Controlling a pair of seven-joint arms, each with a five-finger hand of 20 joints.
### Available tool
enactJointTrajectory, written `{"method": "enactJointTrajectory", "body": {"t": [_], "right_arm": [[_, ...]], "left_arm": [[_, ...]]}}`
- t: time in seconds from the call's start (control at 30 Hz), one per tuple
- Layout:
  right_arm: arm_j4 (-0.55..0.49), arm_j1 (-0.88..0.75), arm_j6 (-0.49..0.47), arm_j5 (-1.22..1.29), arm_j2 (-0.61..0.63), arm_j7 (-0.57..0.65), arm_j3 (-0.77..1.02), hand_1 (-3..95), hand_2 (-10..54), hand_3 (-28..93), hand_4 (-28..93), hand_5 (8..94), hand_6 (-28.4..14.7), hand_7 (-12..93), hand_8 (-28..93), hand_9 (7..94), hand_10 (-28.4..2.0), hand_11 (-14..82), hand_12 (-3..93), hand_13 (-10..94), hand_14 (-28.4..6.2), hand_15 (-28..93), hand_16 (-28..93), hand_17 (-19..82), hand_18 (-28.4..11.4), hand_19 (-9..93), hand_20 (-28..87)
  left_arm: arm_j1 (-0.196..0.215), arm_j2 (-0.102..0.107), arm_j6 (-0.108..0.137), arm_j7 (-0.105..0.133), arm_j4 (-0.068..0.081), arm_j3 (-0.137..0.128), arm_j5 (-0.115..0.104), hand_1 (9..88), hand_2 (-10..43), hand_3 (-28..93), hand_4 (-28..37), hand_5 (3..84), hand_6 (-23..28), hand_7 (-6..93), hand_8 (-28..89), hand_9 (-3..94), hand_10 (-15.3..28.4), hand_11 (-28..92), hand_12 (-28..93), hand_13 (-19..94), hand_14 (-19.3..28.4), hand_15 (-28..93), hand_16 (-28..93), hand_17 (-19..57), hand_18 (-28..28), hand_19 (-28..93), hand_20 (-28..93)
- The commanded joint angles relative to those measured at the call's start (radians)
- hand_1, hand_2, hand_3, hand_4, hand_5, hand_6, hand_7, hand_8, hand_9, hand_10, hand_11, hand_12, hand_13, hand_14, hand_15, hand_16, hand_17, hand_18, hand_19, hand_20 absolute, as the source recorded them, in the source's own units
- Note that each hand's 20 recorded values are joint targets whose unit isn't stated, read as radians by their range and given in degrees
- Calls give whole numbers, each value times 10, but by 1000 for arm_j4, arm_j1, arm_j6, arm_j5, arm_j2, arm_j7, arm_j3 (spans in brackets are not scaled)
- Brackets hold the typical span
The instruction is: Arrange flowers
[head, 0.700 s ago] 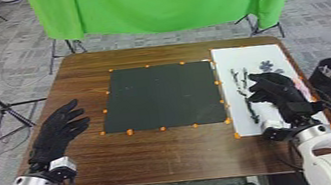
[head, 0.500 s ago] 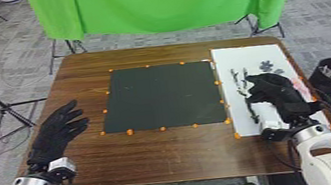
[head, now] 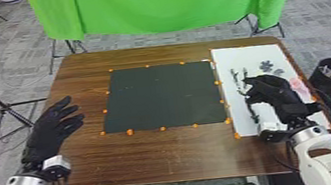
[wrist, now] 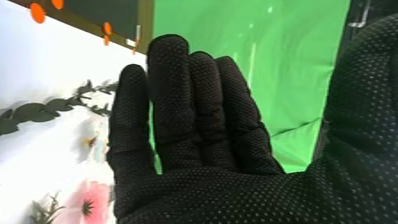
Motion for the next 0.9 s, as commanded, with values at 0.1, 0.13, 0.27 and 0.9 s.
{"method": "enactJointTrajectory", "body": {"t": [0.1,0.13,0.27,0.9], "right_arm": [[-44,2,50,-186,93,90,24,246,-95,792,-283,456,-39,433,-230,495,-163,557,269,521,-128,659,124,219,-210,772,247],[-61,1,47,-272,110,132,29,247,-95,788,-283,470,-37,430,-227,510,-162,556,269,534,-132,661,127,230,-210,783,249],[-132,-3,-61,-557,168,286,57,239,-95,787,-283,526,-31,425,-212,565,-157,555,274,587,-130,665,139,268,-214,819,248],[-98,72,-260,-949,268,467,-80,194,-95,750,-283,665,-9,473,-204,693,-132,577,327,697,-120,713,222,350,-229,931,268]], "left_arm": [[29,20,1,-10,-8,-37,1,317,-95,668,-248,294,36,262,-133,274,119,327,146,272,148,486,-40,-52,226,527,79],[25,22,1,-9,-7,-35,0,316,-95,668,-247,294,35,262,-133,274,119,327,146,272,148,486,-40,-52,225,527,79],[22,30,3,-6,-8,-33,-1,314,-95,669,-248,294,35,262,-133,274,120,327,147,272,148,486,-38,-52,225,526,79],[27,36,3,-5,-7,-30,2,312,-93,668,-247,296,37,257,-132,275,120,323,148,271,149,484,-39,-54,226,524,81]]}}
